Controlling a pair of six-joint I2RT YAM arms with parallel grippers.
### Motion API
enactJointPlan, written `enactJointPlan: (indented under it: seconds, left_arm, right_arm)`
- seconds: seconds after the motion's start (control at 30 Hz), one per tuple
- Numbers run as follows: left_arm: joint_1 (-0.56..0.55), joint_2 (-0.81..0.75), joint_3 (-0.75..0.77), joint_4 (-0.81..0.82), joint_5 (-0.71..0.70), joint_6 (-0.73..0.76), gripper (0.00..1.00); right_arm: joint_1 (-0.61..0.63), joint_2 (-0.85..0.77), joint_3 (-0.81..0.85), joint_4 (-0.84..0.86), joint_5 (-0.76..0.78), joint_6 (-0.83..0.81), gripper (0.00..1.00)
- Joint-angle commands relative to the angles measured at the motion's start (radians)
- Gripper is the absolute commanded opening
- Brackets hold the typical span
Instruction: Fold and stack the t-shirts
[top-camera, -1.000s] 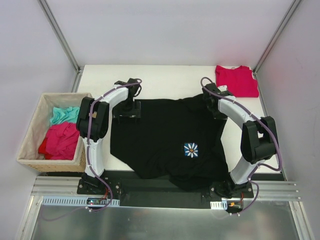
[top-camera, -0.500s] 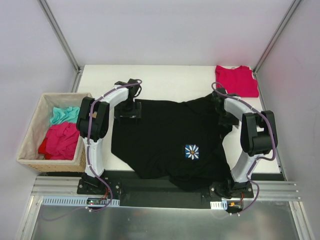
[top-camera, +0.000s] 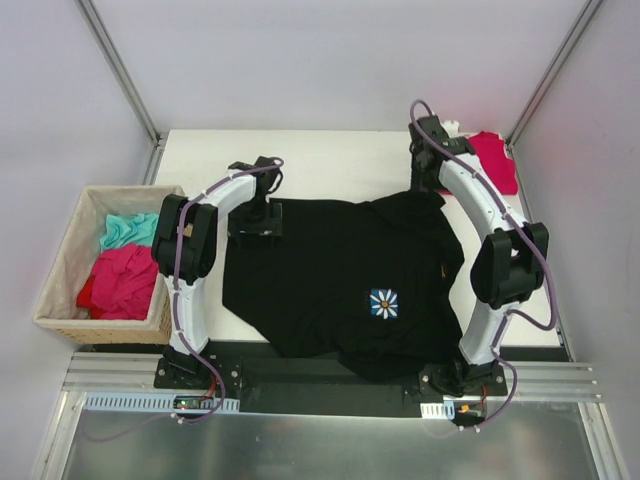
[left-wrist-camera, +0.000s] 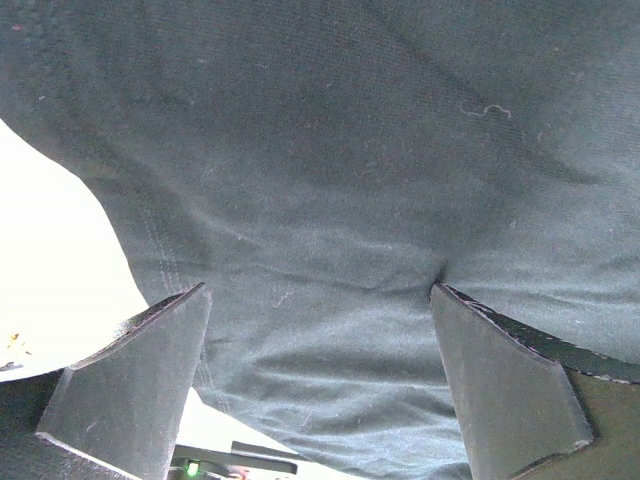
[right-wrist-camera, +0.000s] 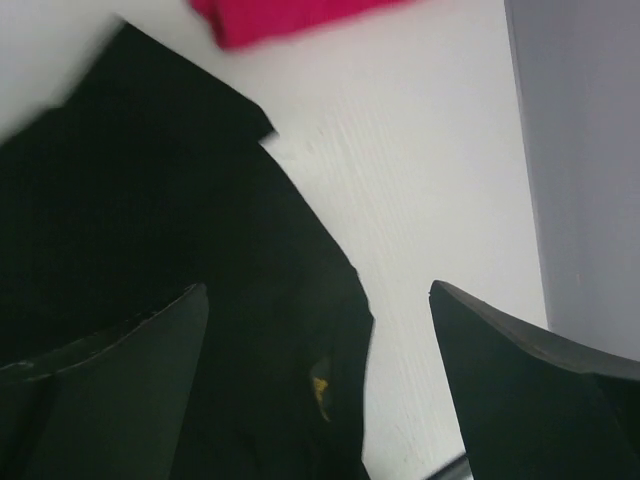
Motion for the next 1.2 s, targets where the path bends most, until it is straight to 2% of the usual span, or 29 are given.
enactJointPlan:
  seconds: [0.0,0.17,0.27,0.3,0.37,0.5,0.63,1.17]
  left_arm:
    - [-0.011,-0.083,0.021,-0.027,-0.028,-0.003,0.93]
    - [-0.011,-0.086,0.018,-0.029,-0.025,-0.003,0.93]
    - [-0.011,-0.085,0.017,-0.029,-0.022,-0.003,0.93]
    - [-0.011,-0.088,0.017,-0.029,-0.021,-0.005,0.93]
    - [-0.011,-0.086,0.017,-0.029,-0.021,-0.003,0.93]
    - [-0.011,-0.083,0.020,-0.030,-0.019,-0.003,0.93]
    - [-0.011,-0.079,0.018,-0.029,-0.018,-0.002,0.93]
    - [-0.011,-0.073,0.021,-0.029,-0.015,0.001,0.93]
  right_arm:
    - [0.038,0.074,0.213,-0.081,-0.035,-0.072,0.97]
    - [0.053,0.166,0.226,-0.050,-0.081,-0.078,0.99]
    - [0.056,0.183,0.185,-0.010,-0.122,-0.075,0.86]
    - [0.061,0.185,0.174,-0.001,-0.128,-0.075,0.78]
    - [0.075,0.200,0.160,0.005,-0.147,-0.076,0.71]
    - [0.110,0.248,0.189,-0.016,-0.133,-0.084,0.49]
    - [0.136,0.274,0.191,-0.022,-0.127,-0.082,0.38]
    - [0.205,0.266,0.080,0.002,-0.139,-0.052,0.36]
